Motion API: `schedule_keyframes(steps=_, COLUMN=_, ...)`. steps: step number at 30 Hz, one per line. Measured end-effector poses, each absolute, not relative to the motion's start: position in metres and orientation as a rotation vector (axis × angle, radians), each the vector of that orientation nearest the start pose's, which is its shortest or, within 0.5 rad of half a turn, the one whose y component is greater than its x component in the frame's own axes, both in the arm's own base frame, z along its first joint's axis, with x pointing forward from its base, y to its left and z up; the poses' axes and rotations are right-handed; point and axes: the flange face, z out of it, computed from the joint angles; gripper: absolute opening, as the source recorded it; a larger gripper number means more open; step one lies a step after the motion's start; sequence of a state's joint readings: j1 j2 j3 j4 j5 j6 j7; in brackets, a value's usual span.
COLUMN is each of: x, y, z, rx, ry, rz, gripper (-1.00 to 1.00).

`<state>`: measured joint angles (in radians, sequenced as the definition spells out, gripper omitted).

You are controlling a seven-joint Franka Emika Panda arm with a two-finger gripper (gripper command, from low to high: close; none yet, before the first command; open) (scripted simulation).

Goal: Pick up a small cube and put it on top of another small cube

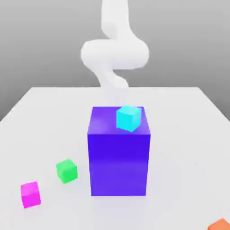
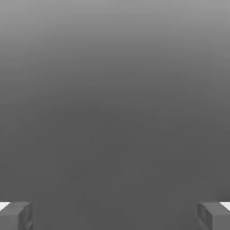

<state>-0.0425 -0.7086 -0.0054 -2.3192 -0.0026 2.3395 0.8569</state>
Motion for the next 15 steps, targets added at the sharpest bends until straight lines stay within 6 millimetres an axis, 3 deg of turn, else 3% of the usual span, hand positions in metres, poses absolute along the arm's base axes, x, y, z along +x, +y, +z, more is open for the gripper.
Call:
schedule_keyframes(steps=3, x=0.416, y=-0.047, z=0.621, rx=-2.402, ry=1.365, rz=-0.839, gripper=0.0)
schedule_keyframes(steps=7, x=0.448, y=-0.086, z=0.549, rx=-2.346, ry=1.604, rz=-0.699, gripper=0.0)
schedule_keyframes(steps=11, x=0.464, y=-0.127, z=0.474, rx=-2.262, ry=1.839, rz=-0.556, gripper=0.0)
schedule_keyframes(steps=15, x=0.464, y=-0.166, z=0.396, rx=-2.152, ry=2.066, rz=-0.409, gripper=0.0)
